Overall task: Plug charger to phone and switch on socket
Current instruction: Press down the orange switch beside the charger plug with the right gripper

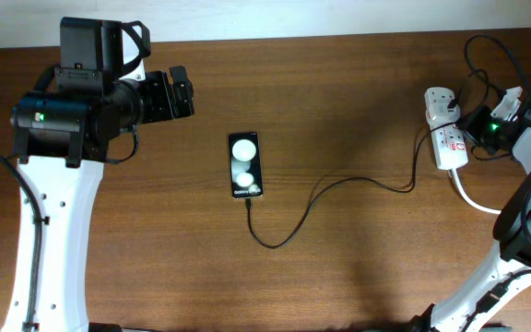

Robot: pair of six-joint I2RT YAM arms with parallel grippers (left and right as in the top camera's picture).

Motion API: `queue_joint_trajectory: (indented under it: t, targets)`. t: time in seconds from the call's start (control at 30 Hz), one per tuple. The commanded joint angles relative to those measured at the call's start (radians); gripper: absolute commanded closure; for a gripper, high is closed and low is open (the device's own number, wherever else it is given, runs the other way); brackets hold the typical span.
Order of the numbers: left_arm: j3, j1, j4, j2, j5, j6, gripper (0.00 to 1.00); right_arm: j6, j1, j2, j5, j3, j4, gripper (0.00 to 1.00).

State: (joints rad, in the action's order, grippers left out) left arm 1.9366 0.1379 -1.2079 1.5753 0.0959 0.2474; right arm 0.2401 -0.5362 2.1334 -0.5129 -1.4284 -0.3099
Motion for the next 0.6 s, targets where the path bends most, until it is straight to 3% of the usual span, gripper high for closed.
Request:
queue_joint_trajectory:
  t: [0.0, 0.57]
  targets:
    - [0.009, -0.003, 0.001, -0.009, -0.007, -0.005, 0.01, 0.005, 0.039, 0.036, -0.005, 0.005, -0.008, 0.96]
    - [0.009, -0.003, 0.001, -0.009, -0.007, -0.005, 0.01, 0.005, 0.095, 0.074, -0.037, 0.005, -0.102, 0.96]
